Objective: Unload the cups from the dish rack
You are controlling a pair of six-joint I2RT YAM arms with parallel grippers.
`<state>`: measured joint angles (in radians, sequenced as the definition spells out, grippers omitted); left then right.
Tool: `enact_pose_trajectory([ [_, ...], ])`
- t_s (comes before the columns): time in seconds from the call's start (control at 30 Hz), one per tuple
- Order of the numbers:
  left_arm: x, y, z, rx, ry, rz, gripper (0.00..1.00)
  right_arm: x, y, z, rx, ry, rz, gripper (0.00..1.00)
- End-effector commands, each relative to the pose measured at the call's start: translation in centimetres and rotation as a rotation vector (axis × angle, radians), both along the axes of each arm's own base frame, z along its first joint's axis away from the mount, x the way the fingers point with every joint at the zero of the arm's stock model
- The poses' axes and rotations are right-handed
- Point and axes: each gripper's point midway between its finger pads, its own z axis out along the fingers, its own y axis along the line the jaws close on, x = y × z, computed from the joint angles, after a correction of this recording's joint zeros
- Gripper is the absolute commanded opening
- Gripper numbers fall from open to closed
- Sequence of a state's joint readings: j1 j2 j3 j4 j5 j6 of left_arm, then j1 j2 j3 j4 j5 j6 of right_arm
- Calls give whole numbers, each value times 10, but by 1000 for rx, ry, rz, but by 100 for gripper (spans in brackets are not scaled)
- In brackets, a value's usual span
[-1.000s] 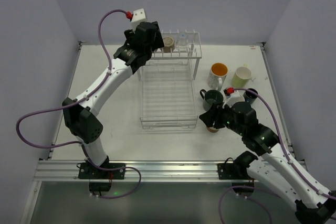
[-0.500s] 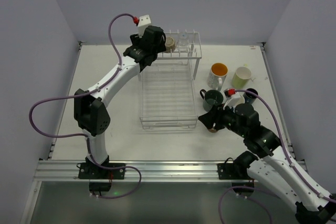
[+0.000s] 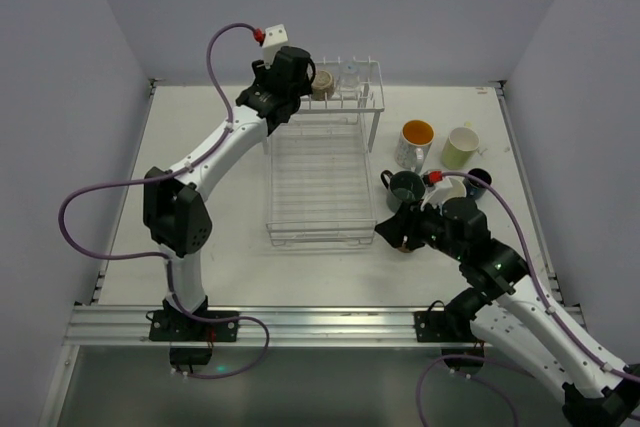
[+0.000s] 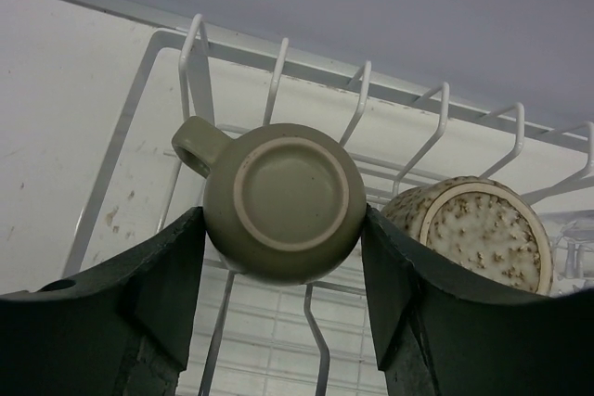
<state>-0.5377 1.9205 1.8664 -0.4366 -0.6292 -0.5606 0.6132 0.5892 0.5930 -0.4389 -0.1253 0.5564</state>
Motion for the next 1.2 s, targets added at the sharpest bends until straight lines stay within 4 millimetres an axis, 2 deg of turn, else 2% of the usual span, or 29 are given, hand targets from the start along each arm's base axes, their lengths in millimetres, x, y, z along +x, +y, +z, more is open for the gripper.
enact_pose_trajectory([
  [0.0, 9, 11, 22, -8, -73, 39, 49, 1, 8, 11, 39, -32, 33, 51],
  [0.13, 3, 12, 44, -21, -125, 14, 40, 2, 16, 22, 90, -56, 57, 51],
  [0.17, -2, 14, 55, -31, -145, 10, 40, 2, 19, 24, 102, -60, 65, 51],
  [0.2, -6, 16, 56, -28, -147, 3, 38, 3, 20, 25, 111, -64, 65, 51],
  [0.3, -21, 17, 78, -64, -207, -41, 33, 6, 23, 42, 164, -123, 64, 51],
  [0.4, -38, 18, 104, -112, -273, -90, 29, 8, 27, 65, 239, -187, 70, 54],
  [0.43, -42, 14, 110, -132, -288, -123, 29, 10, 29, 78, 275, -228, 74, 55],
  [0.5, -59, 14, 124, -174, -312, -162, 29, 9, 33, 91, 327, -259, 82, 56],
  [0.53, -66, 8, 129, -202, -321, -210, 29, 10, 35, 107, 371, -306, 89, 57],
  [0.6, -88, 7, 137, -263, -342, -264, 28, 9, 40, 119, 426, -319, 106, 62],
  [0.63, -98, -2, 142, -299, -354, -331, 28, 10, 43, 132, 466, -346, 117, 64],
  [0.7, -124, -6, 145, -380, -364, -405, 27, 7, 48, 146, 529, -350, 144, 70],
  [0.73, -138, -18, 151, -432, -377, -496, 27, 5, 53, 158, 567, -388, 183, 71],
  [0.77, -157, -21, 148, -500, -363, -538, 27, 4, 56, 164, 583, -402, 201, 72],
  [0.8, -167, -24, 159, -555, -397, -575, 27, 3, 58, 178, 599, -437, 222, 73],
  [0.83, -183, -34, 159, -603, -385, -661, 26, 0, 61, 182, 596, -450, 255, 73],
  [0.87, -200, -36, 153, -683, -364, -693, 26, 2, 67, 190, 591, -465, 281, 73],
  [0.9, -211, -38, 165, -731, -406, -739, 26, 0, 69, 199, 596, -494, 312, 71],
  [0.97, -234, -40, 159, -824, -375, -790, 25, -8, 76, 209, 599, -532, 386, 70],
  [1.0, -243, -39, 169, -864, -414, -821, 25, -5, 79, 216, 604, -550, 393, 69],
  [1.03, -250, -40, 168, -893, -408, -844, 26, -4, 81, 219, 601, -557, 401, 63],
  [1.07, -258, -41, 163, -941, -385, -850, 26, -6, 82, 230, 601, -586, 419, 61],
  [1.13, -268, -41, 165, -988, -387, -871, 26, -1, 90, 231, 589, -572, 436, 59],
  [1.17, -273, -43, 159, -1028, -363, -874, 26, 0, 92, 234, 580, -585, 447, 59],
])
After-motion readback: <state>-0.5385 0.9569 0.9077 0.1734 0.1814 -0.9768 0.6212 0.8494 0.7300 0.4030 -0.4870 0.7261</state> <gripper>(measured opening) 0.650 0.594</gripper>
